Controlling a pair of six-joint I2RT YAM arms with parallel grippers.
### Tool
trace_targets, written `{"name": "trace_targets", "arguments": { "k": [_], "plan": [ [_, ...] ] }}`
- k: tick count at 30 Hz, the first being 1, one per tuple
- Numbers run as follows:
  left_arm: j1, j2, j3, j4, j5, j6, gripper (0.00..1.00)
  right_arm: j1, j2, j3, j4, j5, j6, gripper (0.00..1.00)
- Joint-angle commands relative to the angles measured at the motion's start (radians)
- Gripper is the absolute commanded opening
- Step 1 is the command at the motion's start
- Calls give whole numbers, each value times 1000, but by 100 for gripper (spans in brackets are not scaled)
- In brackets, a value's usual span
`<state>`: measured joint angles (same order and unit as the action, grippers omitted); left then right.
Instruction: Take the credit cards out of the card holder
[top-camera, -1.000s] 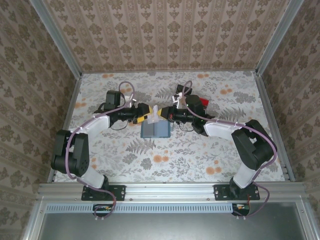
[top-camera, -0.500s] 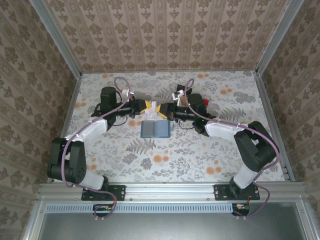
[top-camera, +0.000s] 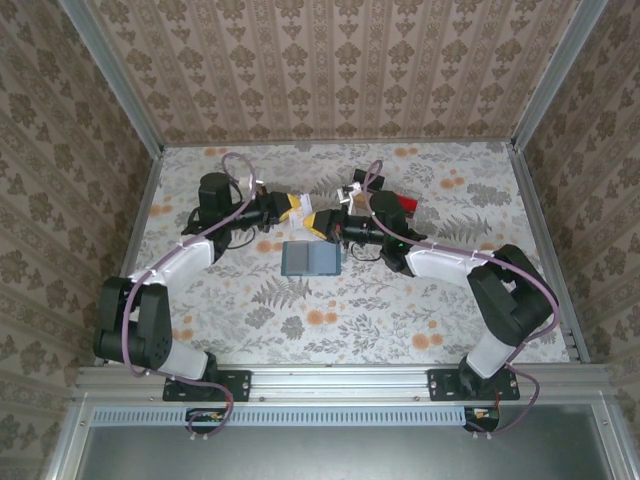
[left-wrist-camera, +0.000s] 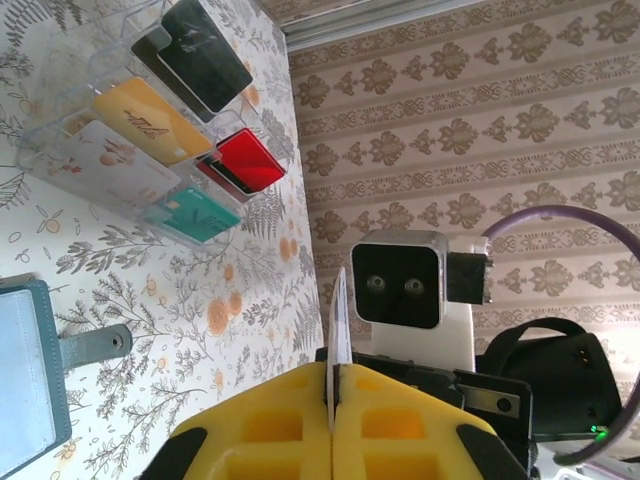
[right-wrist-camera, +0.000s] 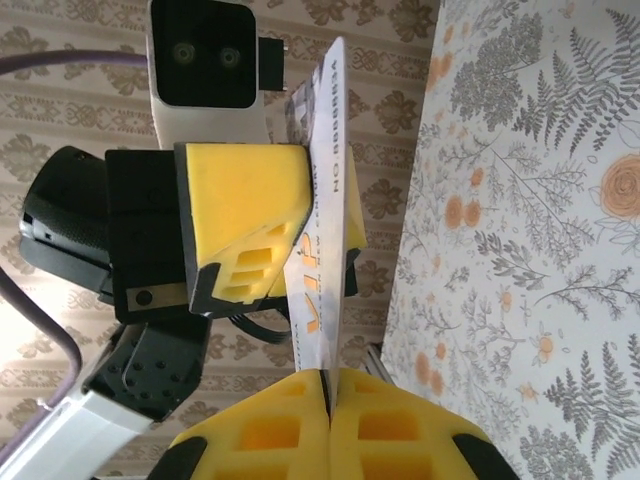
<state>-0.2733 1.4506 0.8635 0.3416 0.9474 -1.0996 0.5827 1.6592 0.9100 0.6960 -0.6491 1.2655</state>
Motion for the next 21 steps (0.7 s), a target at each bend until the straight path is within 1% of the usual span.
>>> {"name": "trace_targets", "arguments": {
  "k": [1,2,4,6,8,9,10,11,12,14,15,17,18,19,21],
  "plan": [
    [11,-46,-3,-94,-45,47,17,-10,-39,61,-135,57,-128,0],
    [16,-53,3,-134,-58,77,24,-13,-43,76,-185,68,-173,0],
    [32,-64,20,-258,-91,148,43,-22,-51,105,-298,83,-267,0],
    [50,-76,46,-410,-150,240,63,-37,-63,136,-441,113,-397,0],
    [65,-85,69,-527,-217,343,80,-54,-71,170,-573,145,-535,0],
    [66,-89,76,-589,-268,396,84,-63,-74,189,-648,170,-627,0],
    [68,-94,80,-632,-312,436,87,-70,-75,214,-723,194,-704,0],
    [68,-98,84,-666,-362,476,89,-79,-75,245,-818,225,-815,0],
    [69,-98,85,-697,-390,505,92,-90,-73,271,-895,261,-915,0],
    [69,-95,87,-739,-439,553,96,-114,-56,318,-1001,313,-1065,0],
    [69,-93,91,-759,-453,574,98,-132,-42,341,-1048,318,-1137,0],
    [69,-86,97,-783,-474,606,100,-152,-9,392,-1123,312,-1285,0],
    [69,-84,100,-793,-478,621,100,-157,4,408,-1146,305,-1393,0],
    [69,-82,105,-803,-481,633,100,-157,9,409,-1149,306,-1475,0],
    [72,-75,115,-815,-485,653,100,-165,22,420,-1151,332,-1588,0]
  ]
}}
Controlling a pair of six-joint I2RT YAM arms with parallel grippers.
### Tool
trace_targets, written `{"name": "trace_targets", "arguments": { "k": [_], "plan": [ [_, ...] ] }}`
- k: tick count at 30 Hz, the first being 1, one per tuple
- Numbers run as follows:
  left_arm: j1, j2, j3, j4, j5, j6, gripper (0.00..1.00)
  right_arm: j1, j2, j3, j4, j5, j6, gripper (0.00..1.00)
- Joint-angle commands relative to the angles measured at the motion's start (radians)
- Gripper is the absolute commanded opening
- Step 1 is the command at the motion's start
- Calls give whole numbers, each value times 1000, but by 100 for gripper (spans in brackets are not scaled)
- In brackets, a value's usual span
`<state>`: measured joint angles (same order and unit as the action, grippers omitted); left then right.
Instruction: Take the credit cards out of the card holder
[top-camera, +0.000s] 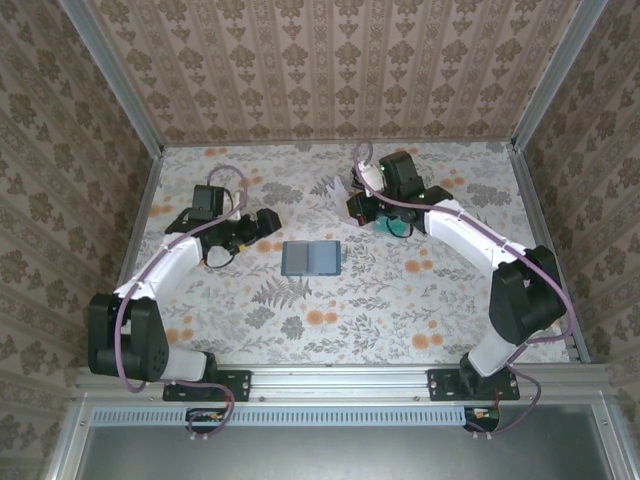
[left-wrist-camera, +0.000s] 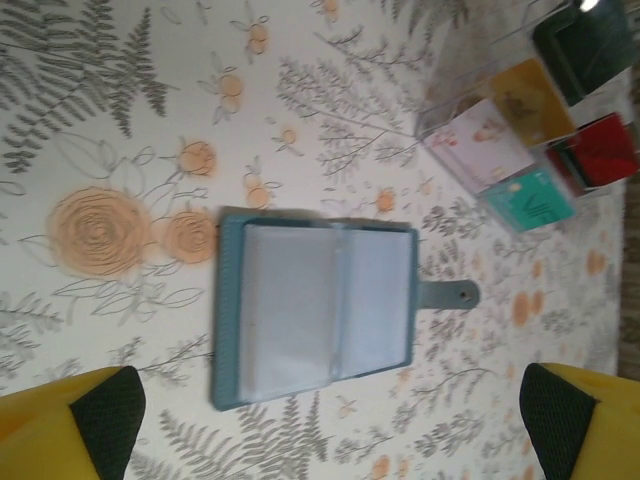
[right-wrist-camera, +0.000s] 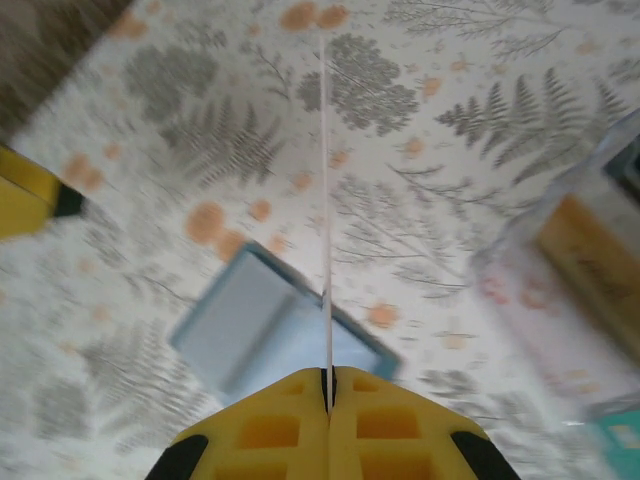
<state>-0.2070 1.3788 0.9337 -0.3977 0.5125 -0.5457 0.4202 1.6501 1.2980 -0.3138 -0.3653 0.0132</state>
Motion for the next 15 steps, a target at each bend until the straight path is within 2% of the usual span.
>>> {"name": "trace_targets", "arguments": {
  "k": [1,3,6,15],
  "plan": [
    [6,0,50,-84,-53,105,100,-8,44,54,-163,51,-371,0],
    [8,6,58,-96,-57,110,100,-21,74,101,-207,28,-479,0],
    [9,9,56,-95,-55,109,100,-31,123,154,-253,63,-572,0],
    [12,24,52,-98,-49,107,100,-63,230,265,-339,124,-684,0]
  ]
}}
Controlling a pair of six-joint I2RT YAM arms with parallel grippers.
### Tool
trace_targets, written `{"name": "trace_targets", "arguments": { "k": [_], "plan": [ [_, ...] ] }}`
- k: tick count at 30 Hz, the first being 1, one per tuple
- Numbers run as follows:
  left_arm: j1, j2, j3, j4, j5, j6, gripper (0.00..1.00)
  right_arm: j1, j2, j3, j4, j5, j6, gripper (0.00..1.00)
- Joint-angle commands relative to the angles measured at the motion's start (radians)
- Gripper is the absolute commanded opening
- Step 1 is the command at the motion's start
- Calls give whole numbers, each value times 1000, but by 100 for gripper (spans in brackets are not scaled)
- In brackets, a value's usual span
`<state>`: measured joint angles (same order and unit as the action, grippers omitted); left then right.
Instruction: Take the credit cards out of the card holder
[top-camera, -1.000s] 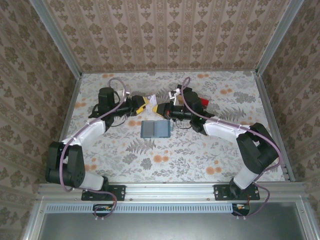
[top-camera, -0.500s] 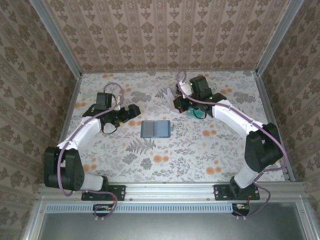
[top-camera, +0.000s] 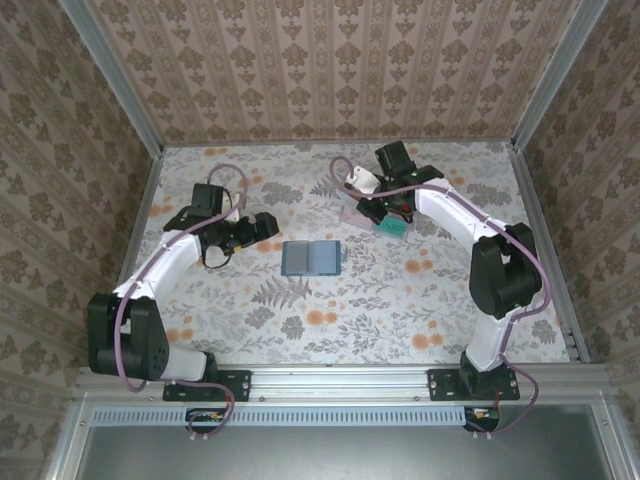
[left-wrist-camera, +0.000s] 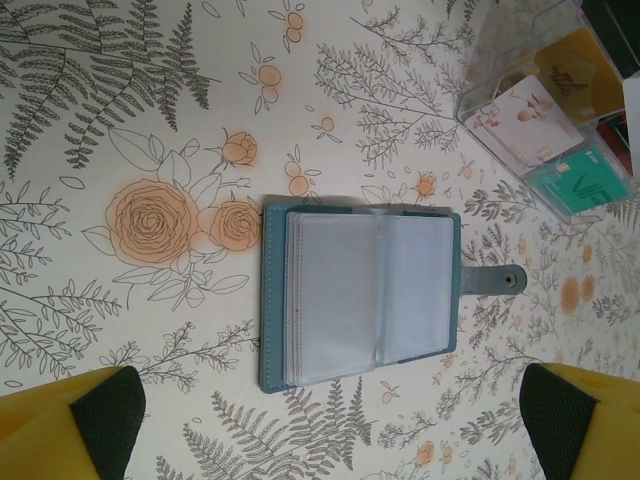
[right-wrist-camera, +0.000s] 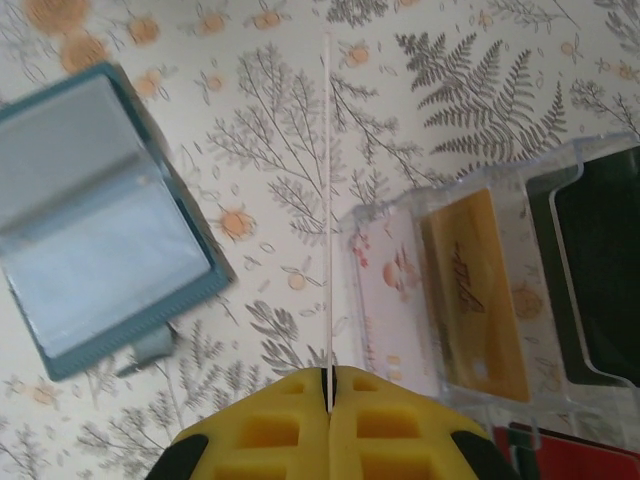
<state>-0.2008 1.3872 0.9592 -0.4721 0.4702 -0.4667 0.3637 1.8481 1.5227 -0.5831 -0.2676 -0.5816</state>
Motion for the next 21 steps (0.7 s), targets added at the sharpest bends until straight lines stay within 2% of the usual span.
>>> {"name": "trace_targets", "arguments": {
  "k": [1,9,21],
  "plan": [
    [6,19,28,-25,-7,27,100,-9,44,51,-77,29,-97,0],
    [6,38,32,-25,7,20,100,-19,158,152,-135,56,-139,0],
    [8,61,52,-37,13,26,100,-41,215,157,-129,54,-147,0]
  ]
}}
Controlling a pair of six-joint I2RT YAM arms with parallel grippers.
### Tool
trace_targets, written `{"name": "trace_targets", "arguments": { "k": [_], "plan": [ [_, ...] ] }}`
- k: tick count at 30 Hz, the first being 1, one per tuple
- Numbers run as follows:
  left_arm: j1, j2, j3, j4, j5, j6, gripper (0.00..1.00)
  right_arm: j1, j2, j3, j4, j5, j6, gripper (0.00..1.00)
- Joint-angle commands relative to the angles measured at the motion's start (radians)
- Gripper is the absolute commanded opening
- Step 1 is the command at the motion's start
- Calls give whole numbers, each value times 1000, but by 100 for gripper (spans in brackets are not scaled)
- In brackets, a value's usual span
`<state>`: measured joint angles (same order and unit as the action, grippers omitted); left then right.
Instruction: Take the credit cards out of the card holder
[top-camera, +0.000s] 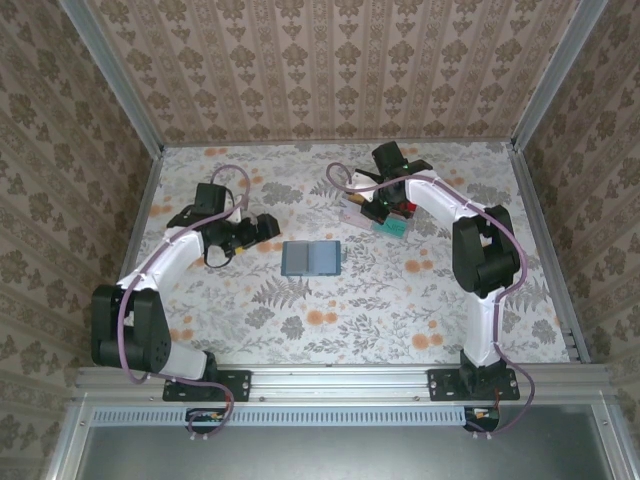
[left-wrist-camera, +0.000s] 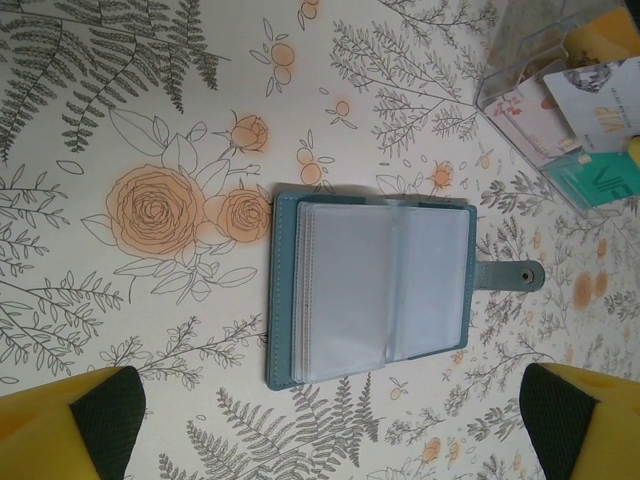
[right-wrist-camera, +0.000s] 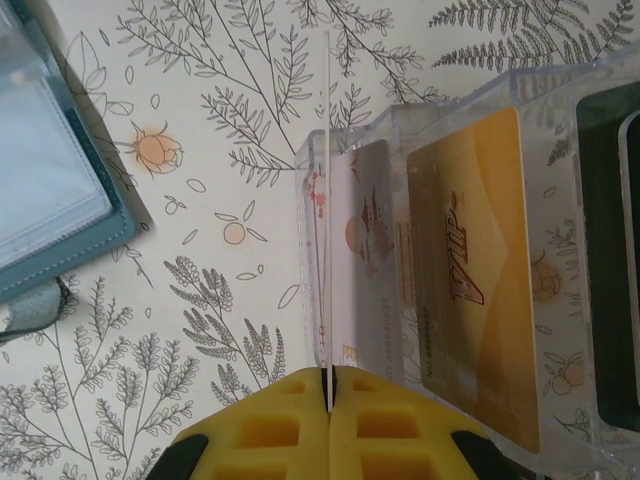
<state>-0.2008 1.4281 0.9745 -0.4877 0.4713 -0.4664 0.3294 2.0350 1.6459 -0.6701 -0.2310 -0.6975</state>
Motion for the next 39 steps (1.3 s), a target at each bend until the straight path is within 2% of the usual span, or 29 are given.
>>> {"name": "trace_targets", "arguments": {
  "k": [1,20,31,39],
  "plan": [
    [8,23,37,-22,12,25,100,-7,30,33,-39,19,-31,0],
    [8,42,56,-28,23,21,100,-12,100,88,-82,63,-60,0],
    [8,40,50,-24,31,24,100,-12,74,108,-96,72,-22,17],
    [8,34,43,-25,31,25,100,-13,33,89,-67,83,12,18]
  ]
}}
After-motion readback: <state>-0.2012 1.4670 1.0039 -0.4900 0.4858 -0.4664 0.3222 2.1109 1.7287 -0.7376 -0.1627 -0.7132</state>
